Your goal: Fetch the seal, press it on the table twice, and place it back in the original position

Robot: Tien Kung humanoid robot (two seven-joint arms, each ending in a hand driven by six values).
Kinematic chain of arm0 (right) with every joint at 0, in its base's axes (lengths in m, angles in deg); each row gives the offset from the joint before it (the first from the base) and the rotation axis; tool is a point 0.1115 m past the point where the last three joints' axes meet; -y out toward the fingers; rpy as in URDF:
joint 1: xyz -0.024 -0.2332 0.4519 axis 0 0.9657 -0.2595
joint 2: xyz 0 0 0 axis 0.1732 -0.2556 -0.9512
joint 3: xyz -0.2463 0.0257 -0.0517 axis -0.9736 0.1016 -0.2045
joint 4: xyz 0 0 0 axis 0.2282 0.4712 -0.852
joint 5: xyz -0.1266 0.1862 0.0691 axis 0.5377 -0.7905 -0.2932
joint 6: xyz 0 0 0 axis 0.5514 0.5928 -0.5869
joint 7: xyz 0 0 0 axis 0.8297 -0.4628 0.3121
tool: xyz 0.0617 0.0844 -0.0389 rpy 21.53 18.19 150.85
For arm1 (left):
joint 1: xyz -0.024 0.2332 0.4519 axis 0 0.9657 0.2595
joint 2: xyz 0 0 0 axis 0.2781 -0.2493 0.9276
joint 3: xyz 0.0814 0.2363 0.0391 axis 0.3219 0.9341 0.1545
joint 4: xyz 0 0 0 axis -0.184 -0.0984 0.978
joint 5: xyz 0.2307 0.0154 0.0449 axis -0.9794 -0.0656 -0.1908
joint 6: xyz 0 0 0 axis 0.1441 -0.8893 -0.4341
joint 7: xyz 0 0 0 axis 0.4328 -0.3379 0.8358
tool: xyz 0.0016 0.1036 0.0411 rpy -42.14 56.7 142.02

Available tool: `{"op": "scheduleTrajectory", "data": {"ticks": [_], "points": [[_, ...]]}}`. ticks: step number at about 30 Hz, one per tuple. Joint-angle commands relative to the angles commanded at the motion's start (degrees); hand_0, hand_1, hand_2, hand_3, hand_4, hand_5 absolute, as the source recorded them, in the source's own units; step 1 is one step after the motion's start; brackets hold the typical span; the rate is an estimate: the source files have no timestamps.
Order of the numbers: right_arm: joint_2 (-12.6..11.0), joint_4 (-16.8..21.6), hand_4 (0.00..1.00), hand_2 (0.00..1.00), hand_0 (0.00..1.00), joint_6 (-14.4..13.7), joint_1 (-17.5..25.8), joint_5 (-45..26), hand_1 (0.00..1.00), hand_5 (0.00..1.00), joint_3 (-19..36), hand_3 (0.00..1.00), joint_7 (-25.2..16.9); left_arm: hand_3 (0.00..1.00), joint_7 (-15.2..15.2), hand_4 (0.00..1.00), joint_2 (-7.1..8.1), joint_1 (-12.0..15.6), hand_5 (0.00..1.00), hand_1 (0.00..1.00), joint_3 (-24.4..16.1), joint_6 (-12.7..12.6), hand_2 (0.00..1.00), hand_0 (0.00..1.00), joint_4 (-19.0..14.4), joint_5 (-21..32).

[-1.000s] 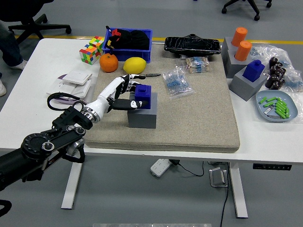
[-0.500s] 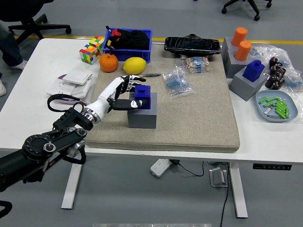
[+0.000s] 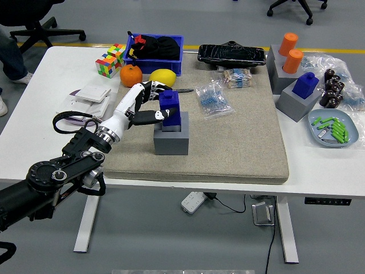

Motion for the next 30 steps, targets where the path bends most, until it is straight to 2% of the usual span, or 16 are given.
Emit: {"op": "scheduleTrajectory", "data": {"ticks": [2, 8, 11, 13, 15, 22, 26, 30], "points": [[0.0, 0.0, 0.718, 0.652, 0.735, 0.0, 0.0, 0.1, 0.684, 0.511, 0.1, 0.618, 0.0, 0.576, 0.1, 0.652, 0.37, 0.2, 0.002, 0.472, -0.7, 0.0, 0.452, 0.638, -0.6, -0.4], [0.3, 0.0, 0.718, 0.652, 0.734, 0.0, 0.1, 0.1, 0.684, 0.511, 0.5, 0.618, 0.0, 0.574, 0.7, 0.65, 3.11, 0.7, 0.002, 0.47, -4.6, -0.6, 0.45, 0.635, -2.3, -1.9], [0.3, 0.0, 0.718, 0.652, 0.735, 0.0, 0.1, 0.2, 0.684, 0.511, 0.8, 0.618, -0.1, 0.574, 0.9, 0.642, 4.86, 1.0, 0.002, 0.468, -5.8, -0.9, 0.45, 0.634, -0.7, -1.8], [0.3, 0.0, 0.718, 0.652, 0.735, 0.0, 0.1, 0.3, 0.684, 0.511, 0.8, 0.618, 0.0, 0.574, 1.0, 0.642, 5.45, 1.2, 0.002, 0.468, -6.0, -1.0, 0.45, 0.634, 0.3, -1.5], [0.3, 0.0, 0.718, 0.652, 0.734, 0.0, 0.2, 0.3, 0.684, 0.512, 0.9, 0.618, 0.0, 0.575, 1.4, 0.648, 6.25, 1.7, 0.002, 0.47, -5.4, -1.2, 0.45, 0.633, 2.6, -0.6], [0.5, 0.1, 0.717, 0.652, 0.734, 0.0, 0.2, 0.2, 0.684, 0.512, 0.8, 0.617, 0.0, 0.575, 2.5, 0.648, 6.01, 2.9, 0.002, 0.47, -2.7, -1.5, 0.45, 0.633, 9.2, 2.7], [0.5, 0.1, 0.717, 0.652, 0.734, 0.0, 0.2, 0.1, 0.684, 0.512, 0.6, 0.617, 0.0, 0.575, 3.2, 0.648, 4.85, 3.8, 0.002, 0.47, -0.5, -1.5, 0.45, 0.633, 12.3, 4.9], [0.5, 0.0, 0.717, 0.653, 0.734, -0.1, 0.1, 0.0, 0.684, 0.512, 0.5, 0.617, 0.0, 0.576, 4.0, 0.651, 3.54, 4.8, 0.002, 0.476, 0.1, -1.8, 0.452, 0.635, 13.3, 6.4]]}}
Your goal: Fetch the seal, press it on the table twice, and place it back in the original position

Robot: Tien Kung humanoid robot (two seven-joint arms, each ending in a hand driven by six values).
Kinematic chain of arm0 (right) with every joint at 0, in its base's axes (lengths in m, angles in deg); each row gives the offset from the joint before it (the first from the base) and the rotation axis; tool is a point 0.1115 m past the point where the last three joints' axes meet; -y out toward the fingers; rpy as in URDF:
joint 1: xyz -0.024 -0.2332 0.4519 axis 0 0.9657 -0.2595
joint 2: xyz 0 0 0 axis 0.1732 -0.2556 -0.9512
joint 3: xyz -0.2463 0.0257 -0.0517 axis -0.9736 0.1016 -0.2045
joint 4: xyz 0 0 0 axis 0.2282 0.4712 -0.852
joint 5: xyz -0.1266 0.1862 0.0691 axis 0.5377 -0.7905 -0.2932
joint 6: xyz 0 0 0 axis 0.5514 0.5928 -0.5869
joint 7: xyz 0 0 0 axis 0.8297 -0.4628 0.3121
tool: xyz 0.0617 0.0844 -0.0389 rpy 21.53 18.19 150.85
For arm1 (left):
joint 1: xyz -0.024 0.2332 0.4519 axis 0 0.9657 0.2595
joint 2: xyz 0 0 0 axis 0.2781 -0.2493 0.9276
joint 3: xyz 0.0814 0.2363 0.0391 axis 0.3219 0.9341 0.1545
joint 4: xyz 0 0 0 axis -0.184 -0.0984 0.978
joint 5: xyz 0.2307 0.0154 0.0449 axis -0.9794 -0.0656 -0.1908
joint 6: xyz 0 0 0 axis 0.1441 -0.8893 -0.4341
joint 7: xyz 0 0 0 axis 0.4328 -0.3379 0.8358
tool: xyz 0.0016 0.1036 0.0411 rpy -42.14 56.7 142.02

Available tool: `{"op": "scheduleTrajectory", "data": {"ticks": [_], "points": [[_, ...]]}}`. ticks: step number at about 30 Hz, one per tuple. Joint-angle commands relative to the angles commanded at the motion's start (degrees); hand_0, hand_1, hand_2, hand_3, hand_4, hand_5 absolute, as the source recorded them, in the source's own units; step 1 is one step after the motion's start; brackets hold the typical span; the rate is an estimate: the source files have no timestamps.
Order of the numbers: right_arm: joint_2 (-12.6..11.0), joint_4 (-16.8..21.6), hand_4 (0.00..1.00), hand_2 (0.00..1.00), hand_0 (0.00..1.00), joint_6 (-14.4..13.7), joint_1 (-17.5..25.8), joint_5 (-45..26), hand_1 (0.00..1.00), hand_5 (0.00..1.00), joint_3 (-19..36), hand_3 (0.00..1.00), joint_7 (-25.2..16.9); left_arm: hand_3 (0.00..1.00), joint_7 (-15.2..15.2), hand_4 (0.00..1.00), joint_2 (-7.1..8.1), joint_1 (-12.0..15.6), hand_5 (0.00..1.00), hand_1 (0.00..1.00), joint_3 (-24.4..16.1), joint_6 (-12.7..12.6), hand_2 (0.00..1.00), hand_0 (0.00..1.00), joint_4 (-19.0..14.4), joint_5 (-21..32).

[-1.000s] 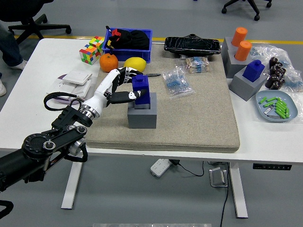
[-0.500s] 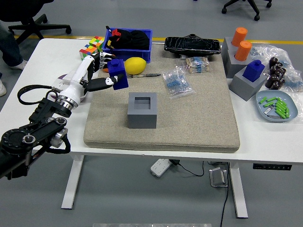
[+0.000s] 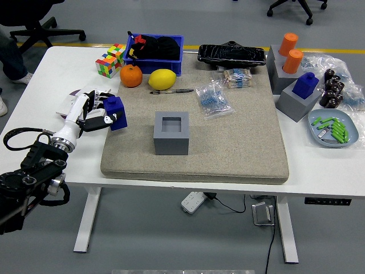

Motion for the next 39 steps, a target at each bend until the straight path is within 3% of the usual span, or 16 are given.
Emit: {"op": "scheduleTrajectory", "data": {"ticks": [16, 39], "points": [[0.1, 0.0, 0.717, 0.652, 0.735, 0.0, 0.0, -0.3, 0.684, 0.512, -0.5, 0.617, 0.0, 0.574, 4.2, 0.655, -3.39, 2.1, 0.002, 0.477, 0.7, -1.6, 0.452, 0.636, 0.5, 2.9], [0.1, 0.2, 0.718, 0.653, 0.735, 0.0, -0.1, -0.5, 0.684, 0.512, -0.8, 0.617, 0.0, 0.573, 4.5, 0.665, -4.21, 3.2, 0.002, 0.48, 5.1, -2.7, 0.449, 0.638, 3.3, 2.7]]}}
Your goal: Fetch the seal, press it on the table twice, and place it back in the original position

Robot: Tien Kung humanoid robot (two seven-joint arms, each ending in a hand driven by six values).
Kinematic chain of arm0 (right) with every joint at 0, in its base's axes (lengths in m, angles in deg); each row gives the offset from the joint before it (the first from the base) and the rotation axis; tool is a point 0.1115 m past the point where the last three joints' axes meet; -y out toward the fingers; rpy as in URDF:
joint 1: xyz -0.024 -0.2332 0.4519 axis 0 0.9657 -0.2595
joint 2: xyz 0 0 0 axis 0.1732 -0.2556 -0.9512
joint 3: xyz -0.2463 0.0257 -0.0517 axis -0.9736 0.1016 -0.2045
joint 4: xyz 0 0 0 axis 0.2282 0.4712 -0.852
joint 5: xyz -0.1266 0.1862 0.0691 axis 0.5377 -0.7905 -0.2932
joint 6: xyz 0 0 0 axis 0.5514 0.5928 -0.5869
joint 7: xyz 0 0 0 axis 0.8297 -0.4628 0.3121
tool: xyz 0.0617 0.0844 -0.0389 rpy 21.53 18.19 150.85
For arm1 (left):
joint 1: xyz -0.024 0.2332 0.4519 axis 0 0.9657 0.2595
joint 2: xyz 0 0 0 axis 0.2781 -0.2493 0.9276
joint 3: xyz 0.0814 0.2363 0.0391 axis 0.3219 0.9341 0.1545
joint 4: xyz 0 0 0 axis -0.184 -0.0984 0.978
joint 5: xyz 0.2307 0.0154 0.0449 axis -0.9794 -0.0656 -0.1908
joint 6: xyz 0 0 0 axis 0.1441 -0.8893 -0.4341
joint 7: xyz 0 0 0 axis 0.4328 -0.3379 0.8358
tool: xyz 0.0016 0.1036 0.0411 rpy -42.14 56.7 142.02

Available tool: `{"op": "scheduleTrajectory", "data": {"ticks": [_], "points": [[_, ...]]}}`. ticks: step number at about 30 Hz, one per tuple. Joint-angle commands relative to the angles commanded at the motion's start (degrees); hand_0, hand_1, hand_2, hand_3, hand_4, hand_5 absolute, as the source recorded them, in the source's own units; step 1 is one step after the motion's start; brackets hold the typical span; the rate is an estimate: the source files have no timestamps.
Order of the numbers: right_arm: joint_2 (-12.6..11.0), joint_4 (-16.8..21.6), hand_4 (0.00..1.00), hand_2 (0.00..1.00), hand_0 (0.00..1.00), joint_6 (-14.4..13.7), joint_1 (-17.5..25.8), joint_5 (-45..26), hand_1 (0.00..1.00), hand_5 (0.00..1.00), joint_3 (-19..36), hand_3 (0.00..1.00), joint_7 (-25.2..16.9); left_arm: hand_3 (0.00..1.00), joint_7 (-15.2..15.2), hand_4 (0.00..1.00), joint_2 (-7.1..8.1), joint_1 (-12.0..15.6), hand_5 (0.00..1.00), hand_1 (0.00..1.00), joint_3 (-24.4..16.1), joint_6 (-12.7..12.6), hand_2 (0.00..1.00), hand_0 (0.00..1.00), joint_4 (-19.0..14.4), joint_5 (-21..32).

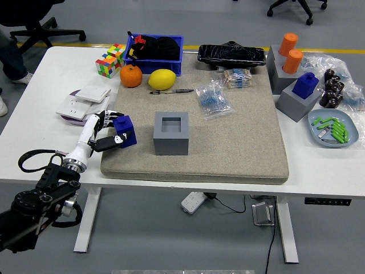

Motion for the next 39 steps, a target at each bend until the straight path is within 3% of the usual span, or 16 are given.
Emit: {"op": "scheduleTrajectory", "data": {"ticks": [28, 34, 39], "points": [[-0.2, 0.0, 0.718, 0.652, 0.734, 0.0, -0.1, -0.2, 0.684, 0.513, -0.7, 0.618, 0.0, 0.572, 0.0, 0.67, 0.43, 0.1, 0.002, 0.48, 1.2, 0.0, 0.45, 0.638, -0.7, 0.6], [-0.3, -0.1, 0.717, 0.652, 0.734, -0.1, -0.1, 0.1, 0.684, 0.513, -0.2, 0.617, 0.0, 0.572, 0.0, 0.67, 3.3, -1.9, 0.002, 0.48, -0.6, -0.2, 0.449, 0.639, -4.7, 0.1], [-0.3, -0.1, 0.718, 0.652, 0.735, -0.1, -0.2, 0.4, 0.684, 0.513, 0.5, 0.617, 0.0, 0.573, 0.0, 0.672, 7.21, -5.1, 0.002, 0.481, -3.6, 0.0, 0.451, 0.639, -10.8, -3.2]]}}
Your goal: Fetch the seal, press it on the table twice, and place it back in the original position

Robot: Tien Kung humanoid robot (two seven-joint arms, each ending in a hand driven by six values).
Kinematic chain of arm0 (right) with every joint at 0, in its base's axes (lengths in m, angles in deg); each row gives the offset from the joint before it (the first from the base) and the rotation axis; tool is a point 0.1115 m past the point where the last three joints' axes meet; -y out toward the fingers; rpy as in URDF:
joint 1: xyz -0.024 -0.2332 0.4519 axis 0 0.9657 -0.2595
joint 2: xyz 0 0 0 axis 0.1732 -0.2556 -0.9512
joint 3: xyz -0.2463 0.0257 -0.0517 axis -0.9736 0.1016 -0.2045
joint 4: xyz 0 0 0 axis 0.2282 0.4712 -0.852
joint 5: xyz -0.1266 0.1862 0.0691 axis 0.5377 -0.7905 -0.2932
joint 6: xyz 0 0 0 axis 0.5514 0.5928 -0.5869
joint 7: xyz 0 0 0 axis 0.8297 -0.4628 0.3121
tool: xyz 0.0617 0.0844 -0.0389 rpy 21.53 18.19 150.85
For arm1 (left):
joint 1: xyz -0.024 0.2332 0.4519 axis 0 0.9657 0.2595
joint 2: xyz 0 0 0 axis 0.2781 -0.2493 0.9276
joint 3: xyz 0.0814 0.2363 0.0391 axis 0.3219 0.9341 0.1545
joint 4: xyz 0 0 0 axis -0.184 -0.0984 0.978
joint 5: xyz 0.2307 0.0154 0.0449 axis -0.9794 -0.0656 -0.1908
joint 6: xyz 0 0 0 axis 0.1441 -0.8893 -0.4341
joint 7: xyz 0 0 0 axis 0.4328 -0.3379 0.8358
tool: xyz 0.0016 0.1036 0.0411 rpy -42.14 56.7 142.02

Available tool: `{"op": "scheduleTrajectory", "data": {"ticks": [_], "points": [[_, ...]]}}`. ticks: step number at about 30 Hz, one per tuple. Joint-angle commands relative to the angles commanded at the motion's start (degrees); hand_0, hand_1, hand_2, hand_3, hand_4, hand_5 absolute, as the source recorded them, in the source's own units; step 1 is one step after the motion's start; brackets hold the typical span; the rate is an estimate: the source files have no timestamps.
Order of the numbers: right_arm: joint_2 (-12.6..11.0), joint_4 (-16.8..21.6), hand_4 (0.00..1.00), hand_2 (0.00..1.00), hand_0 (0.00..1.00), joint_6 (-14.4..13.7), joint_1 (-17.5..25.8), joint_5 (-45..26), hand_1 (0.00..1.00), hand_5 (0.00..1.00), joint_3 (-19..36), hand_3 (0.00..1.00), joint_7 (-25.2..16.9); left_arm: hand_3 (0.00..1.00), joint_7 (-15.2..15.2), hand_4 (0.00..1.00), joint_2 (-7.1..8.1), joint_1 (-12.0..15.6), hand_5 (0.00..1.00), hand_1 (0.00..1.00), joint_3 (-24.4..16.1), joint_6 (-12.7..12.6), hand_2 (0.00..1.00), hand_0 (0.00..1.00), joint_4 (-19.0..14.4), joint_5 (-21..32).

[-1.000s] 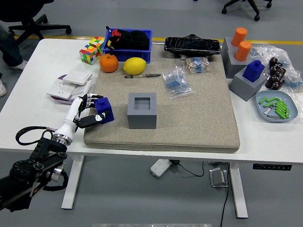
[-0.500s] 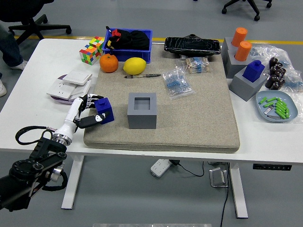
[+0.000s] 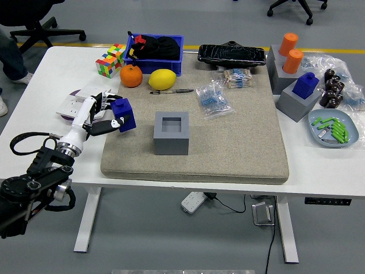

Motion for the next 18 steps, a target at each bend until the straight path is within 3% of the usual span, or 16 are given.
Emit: {"op": "scheduleTrajectory", "data": {"ticks": [3, 6, 12, 18], "points": [[0.0, -0.1, 0.718, 0.652, 0.735, 0.0, 0.1, 0.1, 0.684, 0.512, 0.2, 0.617, 0.0, 0.573, -0.8, 0.671, 1.24, -1.5, 0.002, 0.483, -1.7, 0.5, 0.452, 0.639, -4.0, -1.8], [0.0, -0.2, 0.718, 0.652, 0.735, 0.0, 0.1, 0.4, 0.684, 0.512, 0.5, 0.617, 0.0, 0.573, -2.4, 0.671, 1.3, -2.2, 0.002, 0.483, -2.4, 1.3, 0.452, 0.639, -6.8, -2.5], [0.0, 0.0, 0.718, 0.653, 0.735, 0.0, -0.1, 0.3, 0.684, 0.514, 0.2, 0.617, 0.0, 0.575, -5.4, 0.672, -0.63, -3.7, 0.002, 0.488, -0.2, 3.8, 0.456, 0.64, -9.8, -3.3], [-0.2, -0.1, 0.718, 0.652, 0.735, 0.0, -0.2, 0.2, 0.684, 0.514, 0.0, 0.617, 0.1, 0.575, -7.2, 0.673, -2.62, -6.4, 0.002, 0.494, 4.5, 6.3, 0.459, 0.645, -9.3, -2.6]]}}
